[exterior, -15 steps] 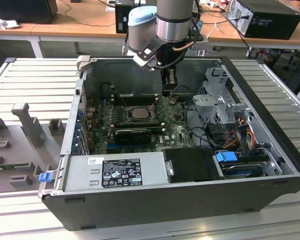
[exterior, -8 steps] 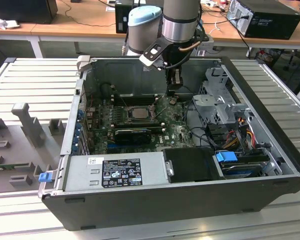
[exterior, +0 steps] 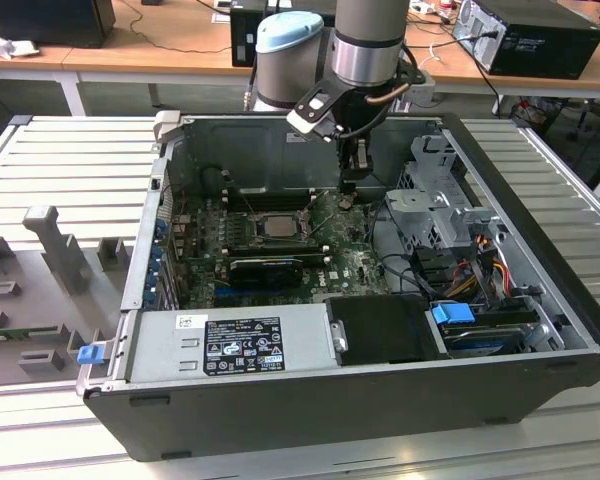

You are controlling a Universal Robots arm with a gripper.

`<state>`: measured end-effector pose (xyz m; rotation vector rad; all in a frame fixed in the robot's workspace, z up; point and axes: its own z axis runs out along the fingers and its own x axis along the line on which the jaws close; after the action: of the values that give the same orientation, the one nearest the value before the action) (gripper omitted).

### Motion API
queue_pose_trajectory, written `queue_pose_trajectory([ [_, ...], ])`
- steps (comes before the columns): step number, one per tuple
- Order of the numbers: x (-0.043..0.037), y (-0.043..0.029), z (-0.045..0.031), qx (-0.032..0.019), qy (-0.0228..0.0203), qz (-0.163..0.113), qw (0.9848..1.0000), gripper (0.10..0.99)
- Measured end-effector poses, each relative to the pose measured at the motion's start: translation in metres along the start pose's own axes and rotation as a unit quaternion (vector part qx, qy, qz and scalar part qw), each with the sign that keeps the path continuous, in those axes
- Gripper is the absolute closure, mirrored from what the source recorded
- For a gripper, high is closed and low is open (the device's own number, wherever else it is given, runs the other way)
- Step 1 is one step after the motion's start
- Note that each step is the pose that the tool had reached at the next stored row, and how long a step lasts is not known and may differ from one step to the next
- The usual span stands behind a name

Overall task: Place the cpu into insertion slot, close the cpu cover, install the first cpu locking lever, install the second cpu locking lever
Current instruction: 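Close the cpu cover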

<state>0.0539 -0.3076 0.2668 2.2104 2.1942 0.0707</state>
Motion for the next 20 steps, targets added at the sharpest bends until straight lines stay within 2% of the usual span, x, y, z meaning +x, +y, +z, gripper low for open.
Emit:
queue_pose_trajectory([
  [9, -0.0008, 0.0008, 0.0035, 0.0, 0.0001, 0.0, 1.0, 0.98],
  [13, -0.0019, 0.0006, 0.0083, 0.0, 0.0, 0.0, 1.0, 0.98],
  [16, -0.0077, 0.0004, 0.0121, 0.0, 0.0002, 0.0, 1.0, 0.98],
  [20, -0.0097, 0.0002, 0.0144, 0.0, 0.0005, 0.0, 1.0, 0.98],
])
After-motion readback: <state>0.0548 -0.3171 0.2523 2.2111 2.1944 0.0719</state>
